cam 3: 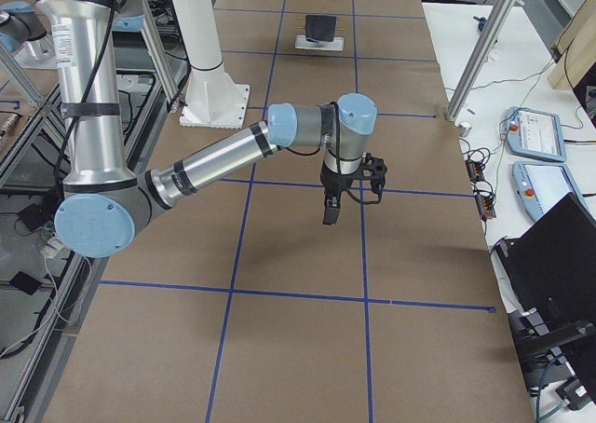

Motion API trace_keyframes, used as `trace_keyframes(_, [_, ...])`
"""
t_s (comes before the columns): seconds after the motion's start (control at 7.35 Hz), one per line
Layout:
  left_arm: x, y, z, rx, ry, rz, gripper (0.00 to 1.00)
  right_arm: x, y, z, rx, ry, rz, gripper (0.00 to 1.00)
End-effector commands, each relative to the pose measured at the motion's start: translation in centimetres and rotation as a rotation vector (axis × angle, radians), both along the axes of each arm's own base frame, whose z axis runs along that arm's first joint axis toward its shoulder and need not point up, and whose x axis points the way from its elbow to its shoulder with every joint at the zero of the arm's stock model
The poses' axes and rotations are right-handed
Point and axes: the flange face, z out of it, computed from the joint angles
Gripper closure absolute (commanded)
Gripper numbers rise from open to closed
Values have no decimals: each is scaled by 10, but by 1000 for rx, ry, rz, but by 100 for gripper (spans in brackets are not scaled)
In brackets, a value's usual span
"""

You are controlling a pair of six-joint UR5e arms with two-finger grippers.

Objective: Hang towel on rack

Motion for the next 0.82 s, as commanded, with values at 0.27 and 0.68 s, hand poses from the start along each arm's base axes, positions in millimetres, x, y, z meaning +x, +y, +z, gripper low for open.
trace_keyframes(0.27, [-5,-7,32,-57,-9,-6,2,38,-10,111,89,-70,6,0])
trace_keyframes(0.68, [-9,-1,18,-135,192,-15,2,45,-3,116,84,-38,21,0])
